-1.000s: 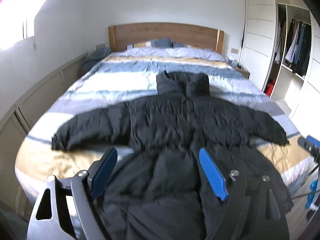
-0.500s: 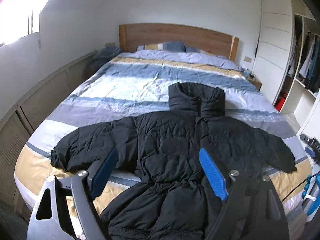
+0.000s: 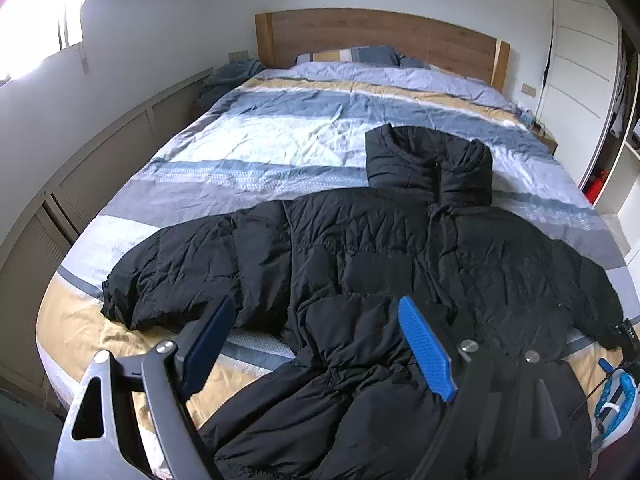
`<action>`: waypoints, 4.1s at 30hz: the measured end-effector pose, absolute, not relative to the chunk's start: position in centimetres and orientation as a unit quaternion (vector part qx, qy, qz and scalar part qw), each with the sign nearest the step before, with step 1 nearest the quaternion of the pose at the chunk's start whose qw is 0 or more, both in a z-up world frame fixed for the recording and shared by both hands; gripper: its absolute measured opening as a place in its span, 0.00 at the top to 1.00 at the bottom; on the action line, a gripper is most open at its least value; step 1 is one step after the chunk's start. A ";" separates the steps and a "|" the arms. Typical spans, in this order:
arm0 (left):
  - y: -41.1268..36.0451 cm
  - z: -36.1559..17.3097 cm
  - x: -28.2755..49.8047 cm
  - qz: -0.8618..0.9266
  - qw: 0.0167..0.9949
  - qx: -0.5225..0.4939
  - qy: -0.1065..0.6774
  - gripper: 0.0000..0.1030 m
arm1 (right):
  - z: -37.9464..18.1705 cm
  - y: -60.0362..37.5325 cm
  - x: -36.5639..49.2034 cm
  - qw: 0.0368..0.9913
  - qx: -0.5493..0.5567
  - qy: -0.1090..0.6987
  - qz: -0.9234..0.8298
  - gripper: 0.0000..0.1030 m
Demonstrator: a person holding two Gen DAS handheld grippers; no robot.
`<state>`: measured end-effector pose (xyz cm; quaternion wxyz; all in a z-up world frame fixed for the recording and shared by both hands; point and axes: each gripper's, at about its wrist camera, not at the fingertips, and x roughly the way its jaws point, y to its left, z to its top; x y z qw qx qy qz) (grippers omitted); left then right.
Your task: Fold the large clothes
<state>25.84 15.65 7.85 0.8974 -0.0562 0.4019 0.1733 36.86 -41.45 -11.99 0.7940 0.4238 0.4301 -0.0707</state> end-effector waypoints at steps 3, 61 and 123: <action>15.6 7.3 26.4 0.178 0.893 -0.055 0.408 0.18 | -13.6 -43.8 36.9 0.780 0.469 0.409 -0.067 0.00; 20.5 7.9 11.4 0.186 0.902 -0.147 0.361 0.18 | 0.6 -9.5 30.8 0.851 0.042 0.437 0.290 0.83; 1.2 -2.4 35.6 0.109 0.889 -0.050 0.442 0.18 | -3.1 -17.5 44.3 0.880 -0.001 0.415 0.229 0.36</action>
